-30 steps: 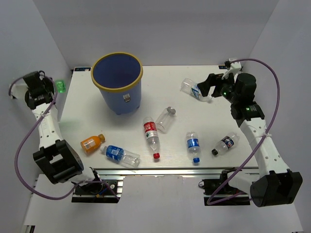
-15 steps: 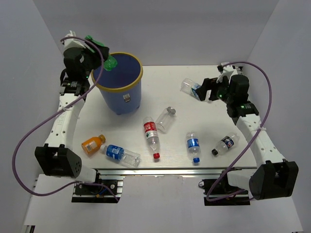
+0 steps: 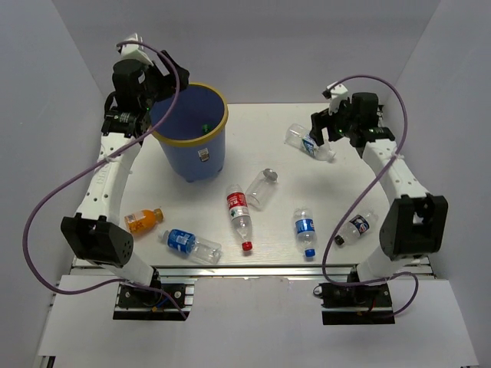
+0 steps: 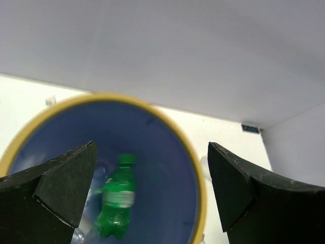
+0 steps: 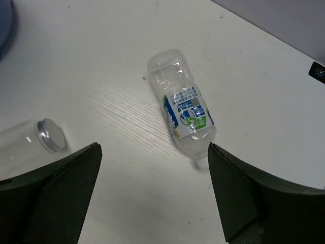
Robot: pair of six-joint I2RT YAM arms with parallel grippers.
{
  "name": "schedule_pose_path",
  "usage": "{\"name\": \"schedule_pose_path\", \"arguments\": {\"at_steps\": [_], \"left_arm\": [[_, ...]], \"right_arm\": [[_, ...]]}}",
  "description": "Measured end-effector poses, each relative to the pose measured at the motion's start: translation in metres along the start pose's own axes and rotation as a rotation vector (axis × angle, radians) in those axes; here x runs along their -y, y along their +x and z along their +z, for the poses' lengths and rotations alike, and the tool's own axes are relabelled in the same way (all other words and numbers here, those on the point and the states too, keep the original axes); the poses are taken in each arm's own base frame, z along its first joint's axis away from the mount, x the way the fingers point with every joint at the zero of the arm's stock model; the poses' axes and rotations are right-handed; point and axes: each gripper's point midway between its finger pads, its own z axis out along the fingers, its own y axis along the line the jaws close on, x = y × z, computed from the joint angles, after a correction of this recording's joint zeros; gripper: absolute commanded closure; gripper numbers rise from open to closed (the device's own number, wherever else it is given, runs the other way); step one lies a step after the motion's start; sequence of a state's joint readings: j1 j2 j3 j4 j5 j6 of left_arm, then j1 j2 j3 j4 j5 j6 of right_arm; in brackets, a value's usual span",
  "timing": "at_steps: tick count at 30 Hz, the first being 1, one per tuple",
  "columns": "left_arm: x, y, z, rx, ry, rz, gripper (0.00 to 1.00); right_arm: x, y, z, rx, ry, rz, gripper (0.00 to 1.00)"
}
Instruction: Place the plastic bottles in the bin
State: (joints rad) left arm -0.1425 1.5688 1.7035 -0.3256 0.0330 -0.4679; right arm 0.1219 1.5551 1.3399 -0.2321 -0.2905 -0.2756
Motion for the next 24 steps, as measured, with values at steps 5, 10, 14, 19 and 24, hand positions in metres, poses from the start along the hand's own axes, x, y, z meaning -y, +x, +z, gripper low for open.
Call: {"name": "schedule_pose_path", "arguments": {"at_steps": [5, 10, 14, 19, 24], "left_arm": [[0.017, -0.038, -0.01, 0.076, 0.03, 0.034, 0.02], [0.008, -0.057, -0.02, 0.112, -0.05, 0.063, 0.02], [-0.017, -0.07, -0.027, 0.137, -0.143, 0.067, 0.02], [-0.11, -0.054, -0.043, 0.108, -0.329, -0.004, 0.02], [-0.227, 0.018, -0.073, -0.001, -0.586, -0.14, 0.02]], "right_arm": [[0.021, 0.012, 0.043, -0.107, -0.036, -0.044, 0.11], [0.032, 0.044, 0.08, -0.225, -0.086, -0.069, 0.11], [0.03, 0.076, 0.101, -0.289, -0.141, -0.083, 0.11], [0.029, 0.108, 0.12, -0.339, -0.174, -0.103, 0.11], [0.041, 0.115, 0.137, -0.331, -0.148, -0.154, 0.11]]}}
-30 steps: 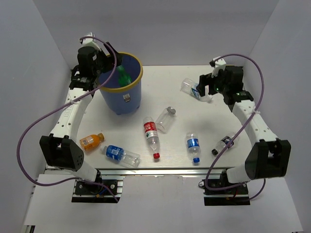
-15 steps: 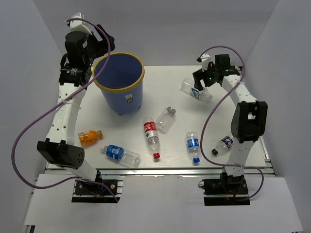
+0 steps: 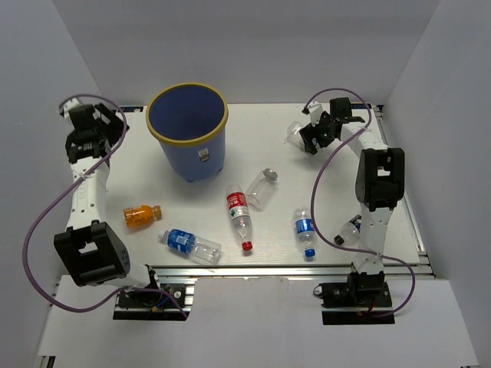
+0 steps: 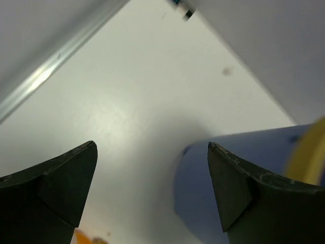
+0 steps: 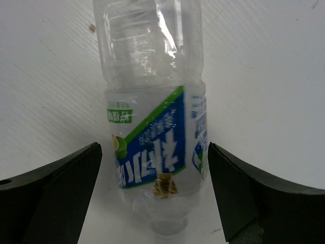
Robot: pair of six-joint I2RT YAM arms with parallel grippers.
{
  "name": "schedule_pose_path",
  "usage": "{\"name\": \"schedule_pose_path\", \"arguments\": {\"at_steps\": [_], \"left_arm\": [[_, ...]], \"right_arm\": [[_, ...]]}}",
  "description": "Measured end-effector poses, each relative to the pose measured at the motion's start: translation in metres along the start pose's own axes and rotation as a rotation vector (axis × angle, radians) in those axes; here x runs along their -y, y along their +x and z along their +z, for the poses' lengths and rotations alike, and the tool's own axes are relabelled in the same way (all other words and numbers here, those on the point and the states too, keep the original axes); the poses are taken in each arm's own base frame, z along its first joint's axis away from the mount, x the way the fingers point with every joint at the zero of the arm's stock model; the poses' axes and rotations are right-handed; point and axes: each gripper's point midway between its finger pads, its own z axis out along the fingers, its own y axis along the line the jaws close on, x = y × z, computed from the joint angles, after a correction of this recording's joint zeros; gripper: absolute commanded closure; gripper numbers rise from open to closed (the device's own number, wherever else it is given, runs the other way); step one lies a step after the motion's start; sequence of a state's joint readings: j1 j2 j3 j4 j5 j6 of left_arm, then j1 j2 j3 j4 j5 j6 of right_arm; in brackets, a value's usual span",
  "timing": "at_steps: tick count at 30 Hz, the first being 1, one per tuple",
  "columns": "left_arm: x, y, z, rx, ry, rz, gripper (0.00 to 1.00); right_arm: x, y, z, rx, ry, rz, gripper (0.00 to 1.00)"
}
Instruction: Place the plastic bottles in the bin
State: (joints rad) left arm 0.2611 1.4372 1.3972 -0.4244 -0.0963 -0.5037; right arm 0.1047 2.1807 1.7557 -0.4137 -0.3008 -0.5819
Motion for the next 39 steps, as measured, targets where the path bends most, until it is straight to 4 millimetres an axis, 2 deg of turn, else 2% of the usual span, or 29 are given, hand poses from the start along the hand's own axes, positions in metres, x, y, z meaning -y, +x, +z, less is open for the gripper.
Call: {"name": "schedule_pose_path", "arguments": {"at_steps": [2, 4, 7, 9, 12, 13, 15, 18, 20, 21, 23, 24, 26, 28, 31, 33, 36, 39], "left_arm": [[-0.029, 0.038, 0.009, -0.085, -0.066, -0.017, 0.02], [-0.046, 0.072, 0.012, -0.16, -0.105, -0.027, 0.02], [-0.06, 0.099, 0.011, -0.218, -0.139, -0.042, 0.02], [-0.064, 0.101, 0.01, -0.222, -0.148, -0.053, 0.02], [-0.064, 0.093, 0.007, -0.196, -0.152, -0.069, 0.02], [-0.064, 0.09, 0.004, -0.182, -0.154, -0.076, 0.02], [-0.063, 0.082, -0.001, -0.157, -0.156, -0.085, 0.02], [-0.06, 0.072, -0.008, -0.121, -0.15, -0.102, 0.02], [-0.058, 0.066, -0.013, -0.102, -0.147, -0.119, 0.02], [-0.057, 0.064, -0.015, -0.095, -0.145, -0.127, 0.02], [-0.055, 0.062, -0.018, -0.081, -0.138, -0.144, 0.02], [-0.055, 0.062, -0.018, -0.075, -0.134, -0.151, 0.02], [-0.058, 0.07, -0.02, -0.076, -0.128, -0.168, 0.02], [-0.063, 0.084, -0.021, -0.093, -0.128, -0.184, 0.02], [-0.068, 0.104, -0.02, -0.136, -0.133, -0.204, 0.02], [-0.071, 0.113, -0.02, -0.152, -0.139, -0.211, 0.02], [-0.075, 0.123, -0.019, -0.169, -0.147, -0.225, 0.02], [-0.079, 0.133, -0.019, -0.188, -0.156, -0.238, 0.02]], "right_arm": [[0.0, 0.011, 0.009, -0.027, -0.004, -0.001, 0.11], [-0.001, 0.02, 0.016, -0.049, -0.008, -0.005, 0.11], [0.001, 0.027, 0.02, -0.068, -0.001, -0.009, 0.11], [0.002, 0.028, 0.021, -0.071, 0.005, -0.005, 0.13], [0.003, 0.027, 0.023, -0.066, 0.014, 0.01, 0.27], [0.004, 0.026, 0.023, -0.063, 0.018, 0.018, 0.36], [0.003, 0.024, 0.023, -0.054, 0.02, 0.043, 0.42], [0.001, 0.019, 0.02, -0.04, 0.016, 0.074, 0.43], [-0.004, 0.005, 0.01, -0.016, 0.012, 0.095, 0.43], [-0.006, -0.006, 0.0, 0.008, 0.011, 0.101, 0.43], [-0.013, -0.041, -0.029, 0.083, 0.009, 0.108, 0.42], [-0.018, -0.062, -0.046, 0.133, 0.009, 0.096, 0.42], [-0.035, -0.121, -0.091, 0.276, 0.009, 0.052, 0.42], [-0.064, -0.18, -0.139, 0.429, 0.004, -0.018, 0.41], [-0.126, -0.264, -0.205, 0.662, -0.03, -0.131, 0.4], [-0.168, -0.305, -0.234, 0.784, -0.075, -0.182, 0.4], [-0.222, -0.347, -0.252, 0.912, -0.176, -0.199, 0.4], [-0.249, -0.373, -0.242, 0.984, -0.27, -0.153, 0.36]]}}
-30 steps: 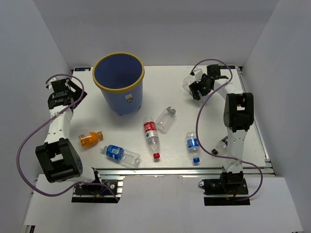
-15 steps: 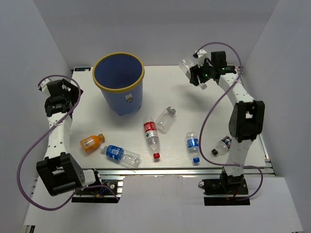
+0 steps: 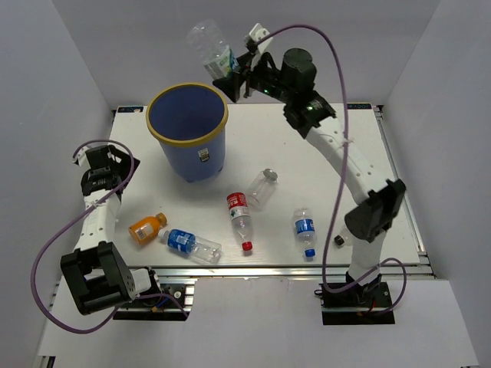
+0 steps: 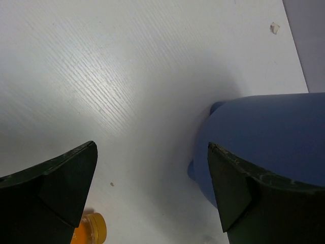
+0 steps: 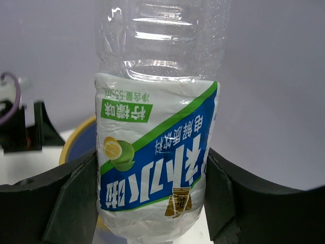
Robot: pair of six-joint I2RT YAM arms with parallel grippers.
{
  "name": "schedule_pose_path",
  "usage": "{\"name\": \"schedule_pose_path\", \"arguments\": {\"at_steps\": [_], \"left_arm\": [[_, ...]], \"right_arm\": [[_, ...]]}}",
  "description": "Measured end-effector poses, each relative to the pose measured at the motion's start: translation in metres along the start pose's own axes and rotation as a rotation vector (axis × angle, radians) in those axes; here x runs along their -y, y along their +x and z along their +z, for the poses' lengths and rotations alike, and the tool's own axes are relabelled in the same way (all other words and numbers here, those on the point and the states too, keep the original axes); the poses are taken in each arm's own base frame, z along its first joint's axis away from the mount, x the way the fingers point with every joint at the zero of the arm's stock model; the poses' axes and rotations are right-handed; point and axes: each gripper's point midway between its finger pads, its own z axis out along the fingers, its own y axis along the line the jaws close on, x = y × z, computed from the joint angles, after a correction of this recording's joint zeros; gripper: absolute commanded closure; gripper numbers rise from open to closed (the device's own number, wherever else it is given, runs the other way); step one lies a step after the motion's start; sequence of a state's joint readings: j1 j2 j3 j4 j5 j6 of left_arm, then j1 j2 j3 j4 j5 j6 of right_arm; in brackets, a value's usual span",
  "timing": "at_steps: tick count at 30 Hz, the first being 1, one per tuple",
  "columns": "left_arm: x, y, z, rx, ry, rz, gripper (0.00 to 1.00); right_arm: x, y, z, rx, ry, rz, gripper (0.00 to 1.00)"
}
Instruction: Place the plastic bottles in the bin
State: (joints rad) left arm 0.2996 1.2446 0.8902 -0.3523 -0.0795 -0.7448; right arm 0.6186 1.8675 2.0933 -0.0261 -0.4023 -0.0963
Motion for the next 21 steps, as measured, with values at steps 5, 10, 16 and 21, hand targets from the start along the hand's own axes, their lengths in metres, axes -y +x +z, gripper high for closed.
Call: {"name": "schedule_pose_path", "arguments": {"at_steps": [5, 10, 16, 21], "left_arm": [[-0.009, 0.016, 0.002, -0.038, -0.01, -0.014, 0.02], [-0.007, 0.018, -0.003, -0.044, 0.009, -0.021, 0.02], [-0.005, 0.014, -0.011, -0.025, 0.017, -0.029, 0.02], [-0.017, 0.019, -0.016, -0.047, -0.045, -0.053, 0.02]], "right_arm": [[-0.001, 0.037, 0.062, 0.043, -0.001, 0.086, 0.3], [-0.029, 0.101, 0.105, -0.004, -0.017, 0.161, 0.11], [-0.052, 0.119, 0.116, -0.029, -0.048, 0.186, 0.11], [-0.043, 0.097, 0.109, -0.001, -0.037, 0.153, 0.11]]}}
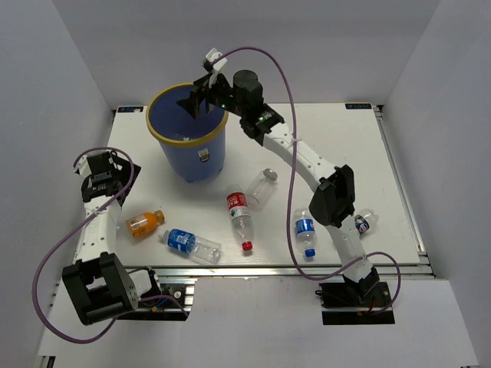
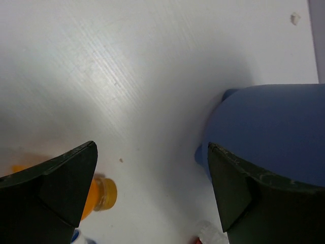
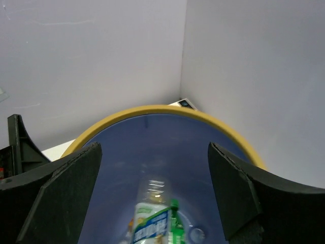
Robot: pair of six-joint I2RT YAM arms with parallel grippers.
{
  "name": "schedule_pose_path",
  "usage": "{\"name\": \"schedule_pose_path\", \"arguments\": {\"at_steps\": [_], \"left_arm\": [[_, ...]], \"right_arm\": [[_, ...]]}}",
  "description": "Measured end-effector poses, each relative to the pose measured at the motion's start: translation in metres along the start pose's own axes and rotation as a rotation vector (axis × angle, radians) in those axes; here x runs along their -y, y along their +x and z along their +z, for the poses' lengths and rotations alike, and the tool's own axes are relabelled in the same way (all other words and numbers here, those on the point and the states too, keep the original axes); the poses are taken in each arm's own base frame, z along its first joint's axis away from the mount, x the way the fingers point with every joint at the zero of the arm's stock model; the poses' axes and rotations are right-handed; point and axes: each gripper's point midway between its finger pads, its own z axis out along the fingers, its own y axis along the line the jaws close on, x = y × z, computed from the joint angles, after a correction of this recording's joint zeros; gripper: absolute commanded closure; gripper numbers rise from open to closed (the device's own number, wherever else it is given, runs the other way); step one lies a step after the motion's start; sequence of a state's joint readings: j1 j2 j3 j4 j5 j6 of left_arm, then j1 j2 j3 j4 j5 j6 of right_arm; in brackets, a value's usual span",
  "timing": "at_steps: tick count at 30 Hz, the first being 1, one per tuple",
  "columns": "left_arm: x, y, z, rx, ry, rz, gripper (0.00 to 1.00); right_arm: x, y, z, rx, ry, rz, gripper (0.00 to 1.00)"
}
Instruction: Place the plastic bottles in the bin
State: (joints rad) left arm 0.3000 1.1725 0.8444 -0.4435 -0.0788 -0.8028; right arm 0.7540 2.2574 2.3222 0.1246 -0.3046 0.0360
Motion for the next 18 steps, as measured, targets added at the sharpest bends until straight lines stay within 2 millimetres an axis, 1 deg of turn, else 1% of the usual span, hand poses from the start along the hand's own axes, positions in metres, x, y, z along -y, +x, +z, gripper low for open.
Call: {"name": "schedule_pose_path", "arguments": {"at_steps": [2, 3, 6, 8, 9, 10, 12, 13, 15, 16, 18], "left_arm": [[-0.006, 0.001, -0.004, -0.01, -0.039, -0.016, 0.02], [-0.007, 0.0, -0.006, -0.012, -0.056, -0.026, 0.02], [-0.011, 0.001, -0.015, -0.015, -0.081, -0.057, 0.02], [-0.015, 0.004, -0.022, -0.024, -0.097, -0.079, 0.02], [-0.017, 0.006, -0.026, -0.028, -0.107, -0.092, 0.02], [-0.02, 0.007, -0.03, -0.028, -0.116, -0.106, 0.02], [-0.027, 0.011, -0.039, -0.028, -0.137, -0.136, 0.02], [-0.033, 0.015, -0.045, -0.033, -0.155, -0.153, 0.02], [-0.04, 0.02, -0.052, -0.042, -0.18, -0.173, 0.02], [-0.043, 0.023, -0.056, -0.05, -0.193, -0.182, 0.02], [-0.049, 0.029, -0.062, -0.064, -0.215, -0.205, 0.02]], "right_arm": [[0.001, -0.016, -0.009, 0.008, 0.012, -0.029, 0.11], [0.002, -0.024, -0.017, 0.001, 0.022, -0.042, 0.11], [0.004, -0.059, -0.052, 0.001, 0.062, -0.073, 0.11], [0.008, -0.085, -0.084, 0.008, 0.099, -0.084, 0.11], [0.014, -0.096, -0.103, 0.015, 0.131, -0.093, 0.11], [0.022, -0.105, -0.127, 0.016, 0.172, -0.101, 0.11], [0.042, -0.113, -0.169, 0.016, 0.261, -0.11, 0.11], [0.05, -0.112, -0.188, 0.01, 0.3, -0.112, 0.11], [0.076, -0.098, -0.228, -0.014, 0.396, -0.096, 0.11], [0.086, -0.087, -0.243, -0.033, 0.432, -0.08, 0.11], [0.115, -0.054, -0.276, -0.089, 0.523, -0.026, 0.11]]}}
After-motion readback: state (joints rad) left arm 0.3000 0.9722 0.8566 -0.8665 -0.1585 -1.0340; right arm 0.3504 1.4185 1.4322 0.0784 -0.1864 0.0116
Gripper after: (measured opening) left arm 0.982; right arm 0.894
